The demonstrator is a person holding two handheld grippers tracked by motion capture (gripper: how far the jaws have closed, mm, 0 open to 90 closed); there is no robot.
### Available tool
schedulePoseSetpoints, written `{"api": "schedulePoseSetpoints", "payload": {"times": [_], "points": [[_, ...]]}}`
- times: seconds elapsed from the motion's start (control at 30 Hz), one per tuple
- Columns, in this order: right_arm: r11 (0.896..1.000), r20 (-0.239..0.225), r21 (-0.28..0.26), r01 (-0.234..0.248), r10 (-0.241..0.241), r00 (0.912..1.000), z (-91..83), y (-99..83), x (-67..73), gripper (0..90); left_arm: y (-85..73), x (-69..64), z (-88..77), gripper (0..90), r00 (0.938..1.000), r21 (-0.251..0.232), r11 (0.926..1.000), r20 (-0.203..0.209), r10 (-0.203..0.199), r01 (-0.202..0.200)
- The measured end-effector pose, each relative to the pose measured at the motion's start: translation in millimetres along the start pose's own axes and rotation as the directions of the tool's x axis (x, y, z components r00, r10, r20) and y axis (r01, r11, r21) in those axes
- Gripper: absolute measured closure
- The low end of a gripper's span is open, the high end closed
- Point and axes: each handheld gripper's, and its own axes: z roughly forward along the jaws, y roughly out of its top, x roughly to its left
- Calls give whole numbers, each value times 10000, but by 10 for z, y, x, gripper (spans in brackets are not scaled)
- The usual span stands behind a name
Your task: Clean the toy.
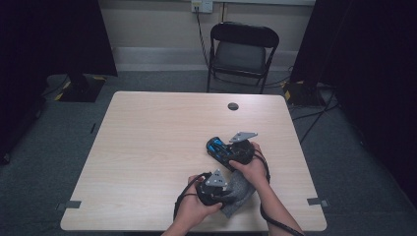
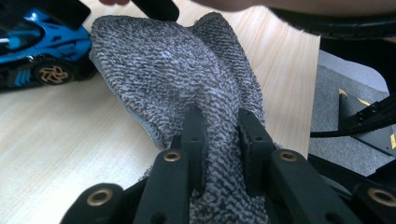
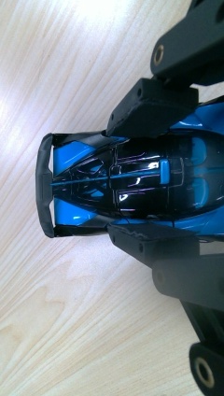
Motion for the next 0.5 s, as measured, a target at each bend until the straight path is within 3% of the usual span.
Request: {"api": "schedulePoseSetpoints", "payload": {"times": [0.17, 0.27, 0.33, 0.4, 0.5], "points": [[9999, -35, -105, -28, 27, 10000, 1, -10, -5, 455, -8, 47, -35, 750, 9997, 107, 9997, 70, 217, -218], [9991, -114, -358, -247, 243, 9996, 3, -31, -9, 403, -41, 78, -39, 748, 9999, 95, 9999, 65, 110, -110], [9995, 11, -309, -118, 119, 9999, 4, -55, -23, 401, -63, 98, -38, 747, 10000, 156, 9999, 42, 57, -57], [9971, -302, -636, -412, 393, 9988, -14, -85, -51, 385, -82, 114, -32, 744, 10000, 149, 9999, -14, -30, 30], [9975, -272, -677, -213, 195, 9994, -59, -116, -80, 378, -92, 137, -21, 740, 10000, 121, 9999, -75, -39, 40]]}}
